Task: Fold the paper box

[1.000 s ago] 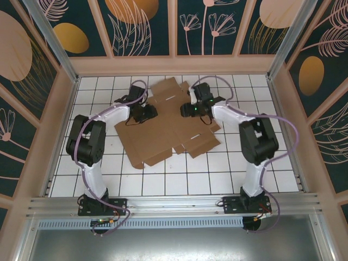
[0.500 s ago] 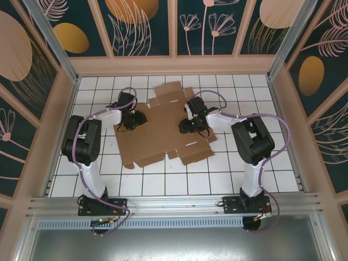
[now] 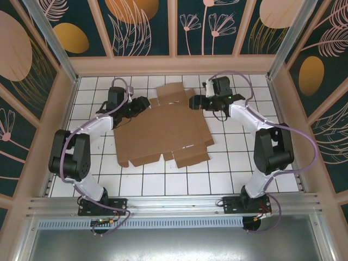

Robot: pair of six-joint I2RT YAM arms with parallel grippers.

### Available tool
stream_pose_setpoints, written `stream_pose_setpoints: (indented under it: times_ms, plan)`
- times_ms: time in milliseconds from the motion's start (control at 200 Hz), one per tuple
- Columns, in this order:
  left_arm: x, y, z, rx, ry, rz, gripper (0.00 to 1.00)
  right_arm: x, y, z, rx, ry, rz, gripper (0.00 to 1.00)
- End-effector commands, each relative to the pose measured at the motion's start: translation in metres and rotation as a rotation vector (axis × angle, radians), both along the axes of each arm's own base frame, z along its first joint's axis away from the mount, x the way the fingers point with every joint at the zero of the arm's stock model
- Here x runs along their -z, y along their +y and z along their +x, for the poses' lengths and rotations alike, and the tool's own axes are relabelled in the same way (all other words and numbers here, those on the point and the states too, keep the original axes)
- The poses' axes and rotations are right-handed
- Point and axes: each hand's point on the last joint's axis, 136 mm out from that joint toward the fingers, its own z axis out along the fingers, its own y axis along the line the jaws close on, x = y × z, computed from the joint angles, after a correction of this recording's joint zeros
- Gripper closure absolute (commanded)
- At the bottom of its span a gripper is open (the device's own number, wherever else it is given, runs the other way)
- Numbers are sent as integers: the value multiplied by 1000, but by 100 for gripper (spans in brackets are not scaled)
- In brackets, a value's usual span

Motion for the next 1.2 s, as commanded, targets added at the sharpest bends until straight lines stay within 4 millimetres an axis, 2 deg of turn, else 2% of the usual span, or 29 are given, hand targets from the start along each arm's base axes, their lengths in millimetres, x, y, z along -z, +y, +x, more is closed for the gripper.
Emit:
stream_pose_setpoints:
  times_ms: [0,105,200,290,395,575,661,796,871,1051,1191]
  plan:
    - [51,-1,-17,-3,148,-45,51,25,-25,16,-9,34,-96,16]
    - [77,5,-22,-19,218,10,51,44,-41,31,-1,91,-85,14]
    - [88,8,-24,-23,248,36,51,56,-33,32,-58,156,12,13]
    - [95,11,-26,-31,269,62,51,74,-18,20,-136,257,99,13]
    - [102,12,-28,-29,291,77,52,98,-19,10,-135,315,102,14]
    - [106,14,-30,-36,304,78,52,118,-4,-10,-192,409,193,22]
    - [106,13,-30,-34,306,77,52,124,0,-14,-202,435,209,31]
    - [107,14,-31,-36,309,79,52,125,3,-15,-200,436,188,56]
    - [107,13,-31,-37,311,74,53,121,1,-12,-183,405,123,61]
    - [107,13,-31,-39,310,71,53,110,-15,1,-72,279,-155,81]
    - [107,12,-32,-37,313,65,53,115,-19,-1,-23,189,-451,93]
